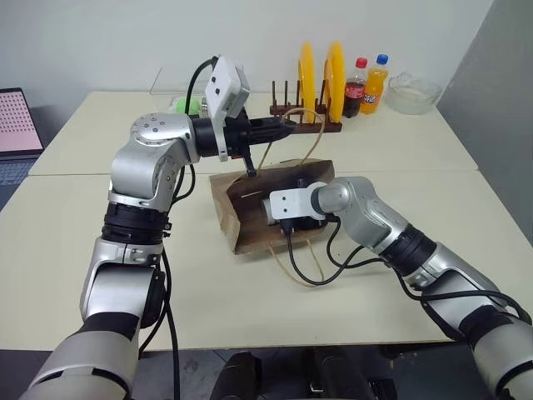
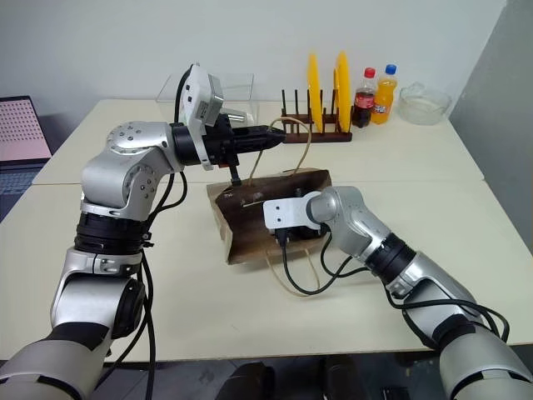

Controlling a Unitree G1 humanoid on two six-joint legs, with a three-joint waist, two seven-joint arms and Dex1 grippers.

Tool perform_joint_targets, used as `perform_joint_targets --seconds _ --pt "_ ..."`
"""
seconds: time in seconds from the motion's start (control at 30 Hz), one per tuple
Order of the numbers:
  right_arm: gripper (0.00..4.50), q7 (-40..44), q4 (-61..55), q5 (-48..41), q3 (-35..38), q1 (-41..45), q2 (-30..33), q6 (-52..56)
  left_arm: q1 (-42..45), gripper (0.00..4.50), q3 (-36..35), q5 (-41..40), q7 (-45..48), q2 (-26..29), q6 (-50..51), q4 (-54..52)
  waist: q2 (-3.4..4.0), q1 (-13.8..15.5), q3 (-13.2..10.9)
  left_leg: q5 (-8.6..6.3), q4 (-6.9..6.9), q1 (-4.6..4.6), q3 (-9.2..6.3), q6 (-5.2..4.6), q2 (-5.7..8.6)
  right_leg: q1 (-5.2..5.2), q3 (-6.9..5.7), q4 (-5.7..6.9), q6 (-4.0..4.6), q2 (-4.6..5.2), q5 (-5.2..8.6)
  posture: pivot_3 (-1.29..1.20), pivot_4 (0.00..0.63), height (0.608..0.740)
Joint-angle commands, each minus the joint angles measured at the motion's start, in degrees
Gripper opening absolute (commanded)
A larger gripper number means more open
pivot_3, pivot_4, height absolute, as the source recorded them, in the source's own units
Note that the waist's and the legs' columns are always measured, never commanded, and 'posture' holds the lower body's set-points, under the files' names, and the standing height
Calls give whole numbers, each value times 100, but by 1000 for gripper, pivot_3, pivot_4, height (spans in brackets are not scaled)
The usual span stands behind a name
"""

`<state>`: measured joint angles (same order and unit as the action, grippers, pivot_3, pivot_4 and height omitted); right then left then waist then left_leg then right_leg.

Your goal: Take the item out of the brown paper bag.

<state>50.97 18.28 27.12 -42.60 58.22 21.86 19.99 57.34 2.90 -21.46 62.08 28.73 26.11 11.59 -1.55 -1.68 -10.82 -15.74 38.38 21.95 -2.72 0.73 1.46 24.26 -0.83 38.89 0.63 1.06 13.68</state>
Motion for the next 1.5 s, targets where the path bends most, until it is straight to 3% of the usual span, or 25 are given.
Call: perform_joint_targets --seconds 0.03,0.1,0.23,0.63,1.03,1.37,1.5 --pt "3743 -6 472 273 -67 146 -109 -351 43 0 -85 -77 -10 2 -50 -243 0 0 0 0 0 0 0 0 0 0 0 0 0 0 0 0 150 740" --pt "3743 -52 686 351 -49 154 -184 -497 26 0 -79 -63 -11 12 -60 -252 0 -1 0 0 0 0 0 1 0 -1 0 0 0 0 0 0 150 740" --pt "3086 -151 810 411 87 163 -270 -767 -6 0 -69 -14 -10 52 -103 -222 0 -3 0 0 0 -7 0 0 0 -5 1 3 0 0 0 0 150 740" --pt "3083 448 -921 -162 1080 -48 -1 -401 116 0 25 576 37 218 -947 672 0 2 0 11 -8 5 0 20 0 9 1 1 0 -1 0 0 150 740" --pt "3083 1730 -2953 -1763 2187 -271 666 738 1131 0 84 1252 -125 -65 -2540 2770 0 14 0 -1 -6 10 -2 -3 2 9 -5 -4 -1 0 0 0 150 740" --pt "3083 1112 -3224 -3187 3842 -19 789 1763 1279 0 83 1410 23 -215 -2964 3339 -1 8 -1 -1 -8 11 -3 -3 1 10 -6 -2 0 1 0 0 150 740" --pt "3083 742 -2996 -3173 4360 -62 1422 1802 1153 0 54 1396 25 -164 -2869 3216 0 18 -1 -2 -8 13 -2 -3 1 10 -6 -4 0 2 0 0 150 740"
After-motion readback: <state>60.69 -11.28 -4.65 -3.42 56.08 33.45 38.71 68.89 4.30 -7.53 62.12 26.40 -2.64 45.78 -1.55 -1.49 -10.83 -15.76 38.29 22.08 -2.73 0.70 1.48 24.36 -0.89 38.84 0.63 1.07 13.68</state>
